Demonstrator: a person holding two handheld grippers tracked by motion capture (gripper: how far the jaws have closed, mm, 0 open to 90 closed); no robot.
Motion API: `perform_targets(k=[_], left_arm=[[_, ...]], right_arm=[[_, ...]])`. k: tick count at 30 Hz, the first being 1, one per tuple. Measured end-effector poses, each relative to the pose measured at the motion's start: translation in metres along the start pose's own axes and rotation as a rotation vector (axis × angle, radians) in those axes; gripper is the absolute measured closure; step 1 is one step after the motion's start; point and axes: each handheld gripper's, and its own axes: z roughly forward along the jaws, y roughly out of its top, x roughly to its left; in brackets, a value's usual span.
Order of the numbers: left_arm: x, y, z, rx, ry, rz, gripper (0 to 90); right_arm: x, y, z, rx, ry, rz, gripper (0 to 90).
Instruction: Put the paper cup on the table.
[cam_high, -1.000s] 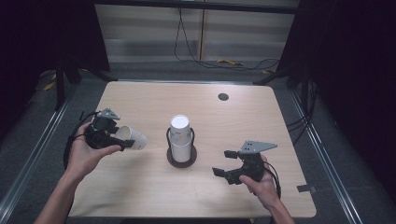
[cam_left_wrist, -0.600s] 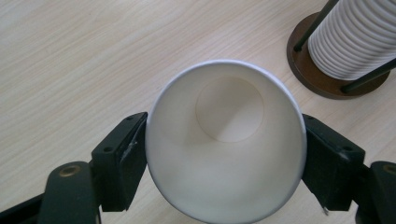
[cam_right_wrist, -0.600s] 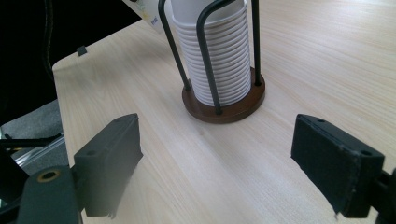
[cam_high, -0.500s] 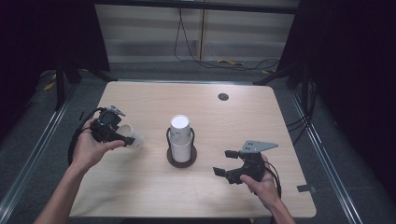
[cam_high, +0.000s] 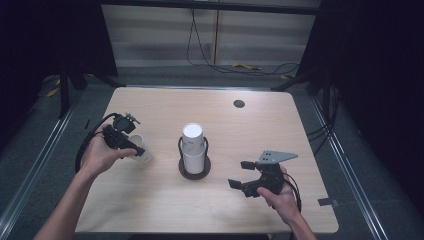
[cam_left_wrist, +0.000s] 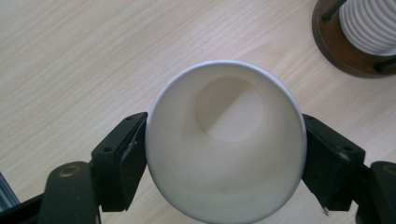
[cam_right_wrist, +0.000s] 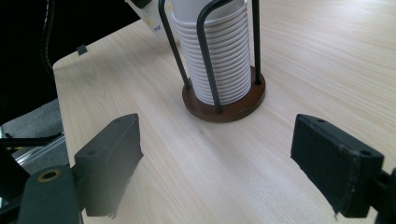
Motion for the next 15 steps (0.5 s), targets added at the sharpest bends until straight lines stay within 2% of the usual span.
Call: perform_targets(k=[2,4,10,11,13,15], left_arm=[[0.001,0.001,0.002,0.014,0.004,0.009,24.0],[0.000,0.001,0.005,0.022,0.004,-0.004,24.0],[0.000,0.006,0.013,0.060,0.013,0.004,23.6],[0.000,0.006,0.015,0.067,0.008,-0.008,23.5],[0.000,0.007,0.019,0.091,0.028,0.004,23.3],[0.000,0.008,0.021,0.083,0.037,0.006,22.5]], right_arm=[[0.000,0.000,0.000,0.001,0.000,-0.001,15.6],[-0.001,0.000,-0.001,0.000,0.000,0.002,15.6],[-0.001,-0.001,0.000,0.000,0.002,-0.002,15.6],[-0.001,-0.001,0.000,0.000,0.001,-0.006,15.7],[-0.001,-0.001,0.000,0.001,0.002,-0.006,15.7],[-0.001,-0.001,0.000,0.001,0.002,0.003,15.7]])
